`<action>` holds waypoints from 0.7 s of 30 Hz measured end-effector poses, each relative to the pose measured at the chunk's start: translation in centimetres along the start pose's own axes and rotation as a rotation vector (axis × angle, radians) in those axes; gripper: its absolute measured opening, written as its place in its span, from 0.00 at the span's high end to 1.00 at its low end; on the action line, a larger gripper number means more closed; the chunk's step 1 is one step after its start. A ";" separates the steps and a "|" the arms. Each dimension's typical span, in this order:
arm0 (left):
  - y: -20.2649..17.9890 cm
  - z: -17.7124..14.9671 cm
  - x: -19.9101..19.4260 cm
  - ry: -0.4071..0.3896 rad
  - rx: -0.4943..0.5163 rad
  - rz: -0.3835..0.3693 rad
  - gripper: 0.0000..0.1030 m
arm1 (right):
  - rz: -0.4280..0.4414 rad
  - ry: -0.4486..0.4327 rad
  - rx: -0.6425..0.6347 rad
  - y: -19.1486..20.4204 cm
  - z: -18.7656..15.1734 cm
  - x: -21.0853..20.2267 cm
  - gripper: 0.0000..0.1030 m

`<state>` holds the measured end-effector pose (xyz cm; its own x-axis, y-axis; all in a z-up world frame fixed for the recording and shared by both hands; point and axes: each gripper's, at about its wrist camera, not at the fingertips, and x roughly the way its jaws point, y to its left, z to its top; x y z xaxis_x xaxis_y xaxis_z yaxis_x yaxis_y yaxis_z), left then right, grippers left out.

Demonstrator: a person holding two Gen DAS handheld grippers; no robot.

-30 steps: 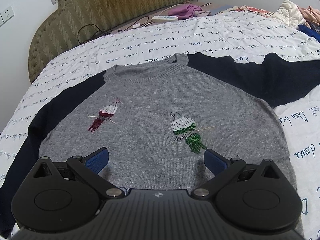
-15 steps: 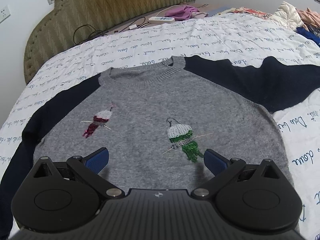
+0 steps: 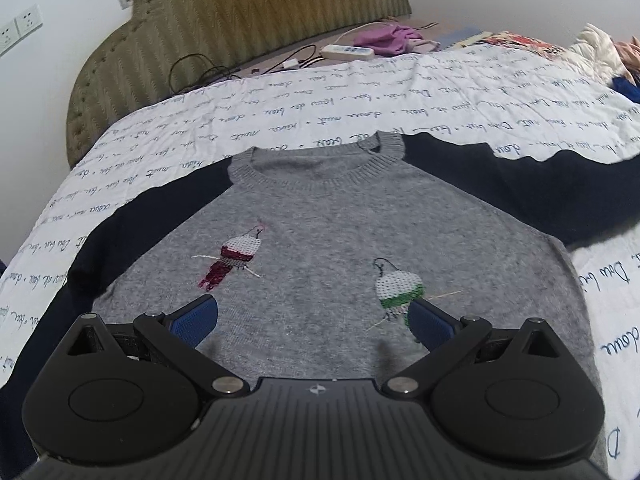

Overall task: Fold small clothes
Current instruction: 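Lift the held navy sleeve with the right gripper and carry it over the sweater body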

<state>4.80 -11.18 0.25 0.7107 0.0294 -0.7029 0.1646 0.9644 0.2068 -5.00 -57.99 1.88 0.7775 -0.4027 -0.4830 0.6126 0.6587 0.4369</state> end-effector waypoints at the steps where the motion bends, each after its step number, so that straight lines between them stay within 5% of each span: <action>1: 0.1 -0.1 0.2 0.005 -0.003 0.003 0.00 | -0.023 0.012 -0.065 1.0 -0.4 -0.1 0.91; 8: 0.9 -0.6 0.8 0.019 -0.015 0.029 0.00 | 0.104 0.069 -0.371 9.1 -7.7 -3.0 0.91; 17: 2.5 -1.0 0.9 0.026 -0.058 0.025 0.00 | 0.223 0.148 -0.590 17.6 -15.1 -5.5 0.91; 21: 2.9 -1.1 1.0 0.029 -0.072 0.023 0.00 | 0.281 0.172 -0.579 19.0 -16.2 -6.4 0.91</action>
<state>5.19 -8.08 -0.59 0.6934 0.0580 -0.7182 0.0985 0.9798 0.1742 -0.67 -32.60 0.97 0.8334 -0.0901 -0.5452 0.1770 0.9782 0.1090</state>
